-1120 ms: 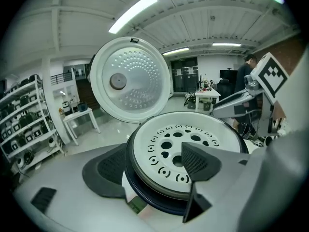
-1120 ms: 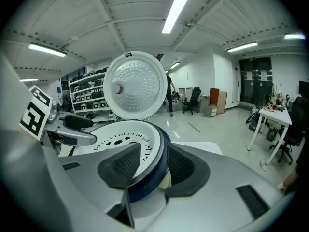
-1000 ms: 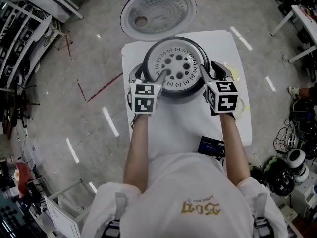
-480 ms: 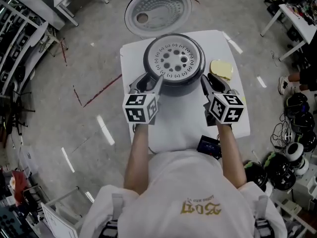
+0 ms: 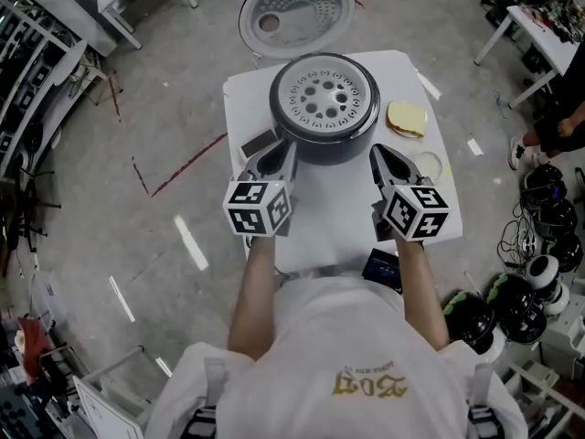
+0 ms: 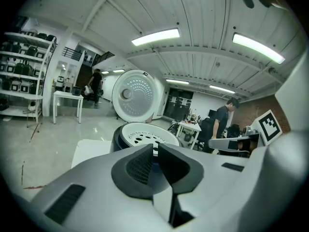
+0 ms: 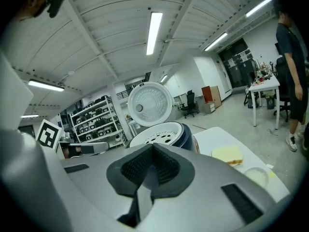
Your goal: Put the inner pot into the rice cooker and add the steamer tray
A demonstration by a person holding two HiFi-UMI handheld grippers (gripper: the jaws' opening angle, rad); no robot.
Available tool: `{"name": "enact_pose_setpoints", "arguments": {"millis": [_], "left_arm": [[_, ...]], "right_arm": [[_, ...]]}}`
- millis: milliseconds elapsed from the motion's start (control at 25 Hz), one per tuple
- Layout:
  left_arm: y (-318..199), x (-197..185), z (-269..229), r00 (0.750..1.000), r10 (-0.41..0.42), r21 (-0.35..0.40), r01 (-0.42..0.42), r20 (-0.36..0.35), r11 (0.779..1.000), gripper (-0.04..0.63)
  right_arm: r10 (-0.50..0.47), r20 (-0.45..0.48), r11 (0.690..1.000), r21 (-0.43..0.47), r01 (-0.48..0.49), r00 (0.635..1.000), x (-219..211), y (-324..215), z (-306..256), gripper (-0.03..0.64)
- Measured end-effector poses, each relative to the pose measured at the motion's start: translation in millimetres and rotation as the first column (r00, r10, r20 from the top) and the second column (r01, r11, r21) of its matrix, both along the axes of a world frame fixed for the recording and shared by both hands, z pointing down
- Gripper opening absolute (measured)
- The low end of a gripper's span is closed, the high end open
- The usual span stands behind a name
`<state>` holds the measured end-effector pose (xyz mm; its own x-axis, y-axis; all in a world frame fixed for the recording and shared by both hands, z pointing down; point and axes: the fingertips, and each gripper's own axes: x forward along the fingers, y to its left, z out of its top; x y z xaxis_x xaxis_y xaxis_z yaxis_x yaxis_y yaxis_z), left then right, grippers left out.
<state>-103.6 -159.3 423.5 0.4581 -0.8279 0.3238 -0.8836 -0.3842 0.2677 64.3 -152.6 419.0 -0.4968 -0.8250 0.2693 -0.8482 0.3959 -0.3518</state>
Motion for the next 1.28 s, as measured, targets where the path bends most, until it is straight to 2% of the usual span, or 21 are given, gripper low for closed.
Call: {"name": "enact_pose_setpoints", "arguments": {"millis": [160, 1280], "left_arm": [[5, -1, 2, 1.0, 0.002, -0.003, -0.002, 0.0, 1.0, 0.017], [4, -2, 13, 0.999, 0.021, -0.044, -0.022, -0.026, 0.999, 0.017]], "right_arm": [[0.012, -0.002, 1.0, 0.004, -0.012, 1.0, 2, 4, -1, 0.011], [0.01, -0.006, 1.0, -0.019, -0.01, 1.0, 2, 2, 4, 0.011]]}}
